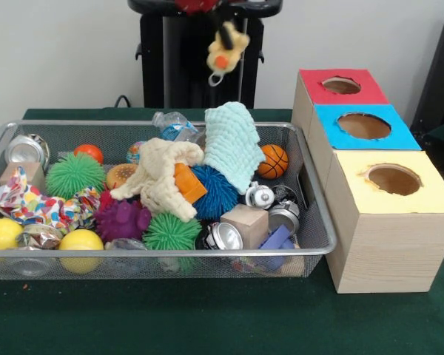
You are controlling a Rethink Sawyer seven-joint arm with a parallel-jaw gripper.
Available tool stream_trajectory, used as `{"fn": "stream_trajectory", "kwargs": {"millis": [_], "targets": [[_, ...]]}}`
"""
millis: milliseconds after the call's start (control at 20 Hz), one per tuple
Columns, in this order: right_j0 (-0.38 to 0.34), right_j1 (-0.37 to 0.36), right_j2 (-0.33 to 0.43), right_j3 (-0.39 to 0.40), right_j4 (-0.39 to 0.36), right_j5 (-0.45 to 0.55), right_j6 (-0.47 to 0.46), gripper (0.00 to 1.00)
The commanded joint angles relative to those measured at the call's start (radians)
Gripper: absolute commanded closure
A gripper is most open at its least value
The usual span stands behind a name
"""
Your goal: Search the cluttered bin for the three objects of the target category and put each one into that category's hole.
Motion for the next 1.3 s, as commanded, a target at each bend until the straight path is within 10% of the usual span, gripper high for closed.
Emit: {"fn": "stream_trajectory", "kwargs": {"millis": [50, 550, 1300], "targets": [[0.127, -0.092, -0.027, 0.040, 0.043, -0.134, 0.541, 1.00], [0.290, -0.087, -0.036, 0.149, 0.143, 0.005, 0.625, 1.00], [0.304, -0.049, 0.071, 0.308, 0.308, 0.198, 0.373, 1.00]]}}
